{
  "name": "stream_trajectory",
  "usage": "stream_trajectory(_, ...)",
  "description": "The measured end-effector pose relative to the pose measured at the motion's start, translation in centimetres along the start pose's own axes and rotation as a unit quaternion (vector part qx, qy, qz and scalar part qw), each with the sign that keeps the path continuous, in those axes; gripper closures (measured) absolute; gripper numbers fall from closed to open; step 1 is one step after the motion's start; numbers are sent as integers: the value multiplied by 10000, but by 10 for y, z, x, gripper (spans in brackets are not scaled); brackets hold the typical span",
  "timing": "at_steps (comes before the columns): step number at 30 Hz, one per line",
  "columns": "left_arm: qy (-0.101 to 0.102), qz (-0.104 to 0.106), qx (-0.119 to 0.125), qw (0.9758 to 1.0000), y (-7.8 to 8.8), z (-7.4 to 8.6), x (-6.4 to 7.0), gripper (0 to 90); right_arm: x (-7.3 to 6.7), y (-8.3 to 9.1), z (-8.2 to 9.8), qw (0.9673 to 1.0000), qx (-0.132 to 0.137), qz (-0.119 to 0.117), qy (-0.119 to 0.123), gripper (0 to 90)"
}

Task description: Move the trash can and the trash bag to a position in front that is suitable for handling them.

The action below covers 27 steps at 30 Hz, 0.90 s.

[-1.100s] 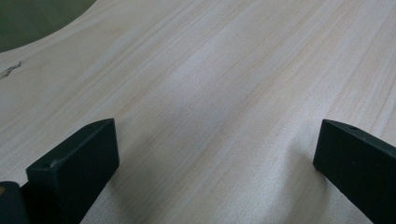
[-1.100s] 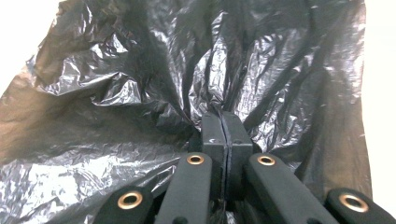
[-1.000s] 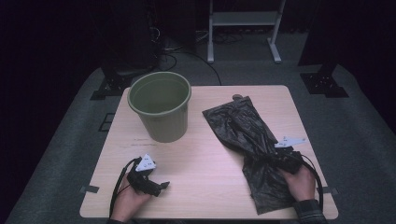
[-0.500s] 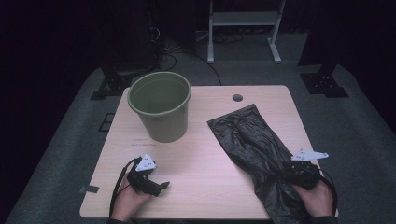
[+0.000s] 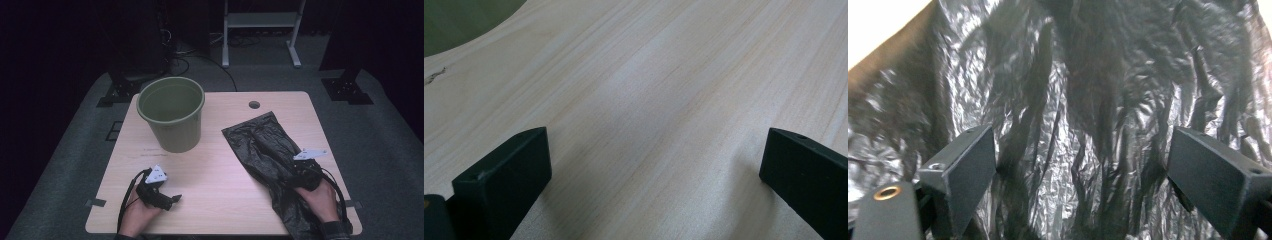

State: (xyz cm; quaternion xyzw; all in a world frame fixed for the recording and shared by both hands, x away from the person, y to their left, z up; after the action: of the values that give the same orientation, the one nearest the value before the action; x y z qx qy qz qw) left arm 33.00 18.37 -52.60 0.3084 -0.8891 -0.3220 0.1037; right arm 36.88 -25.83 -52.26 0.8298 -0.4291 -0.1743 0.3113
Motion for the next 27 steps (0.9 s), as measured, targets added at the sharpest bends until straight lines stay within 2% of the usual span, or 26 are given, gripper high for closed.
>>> stream_trajectory(2,11,-10,3,10000,0,0,0,0,0,-1,2,10000,-18,36,69,110)
stream_trajectory(5,60,-63,3,10000,-1,-1,0,0,-1,-1,4,9998,164,8,80,104)
stream_trajectory(11,88,-101,-4,9999,0,-2,1,0,-2,0,7,9995,297,24,61,105)
stream_trajectory(13,141,10,6,9999,-1,-4,2,0,-1,0,7,9995,319,21,70,106)
stream_trajectory(17,134,13,2,9999,0,-6,3,0,-1,0,7,9995,319,23,69,105)
stream_trajectory(19,168,21,94,9998,4,-12,2,0,-1,0,7,9995,318,27,64,105)
stream_trajectory(22,218,63,59,9997,9,-17,1,0,-1,0,7,9995,317,30,59,105)
stream_trajectory(27,370,74,213,9991,20,-30,-4,0,-1,0,7,9995,318,35,57,105)
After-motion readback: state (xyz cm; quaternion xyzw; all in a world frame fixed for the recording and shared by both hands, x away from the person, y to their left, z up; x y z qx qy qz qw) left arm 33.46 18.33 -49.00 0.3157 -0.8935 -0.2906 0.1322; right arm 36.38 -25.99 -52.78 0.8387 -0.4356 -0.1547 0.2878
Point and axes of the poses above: each handheld gripper's, and its own axes: y roughly backward along the jaws, z roughly out of its underside, x roughly to its right, the point moved 6 cm from there along -y, roughly forward along the jaws, and after that the axes turned 5 degrees about x, right-handed, at the moved point
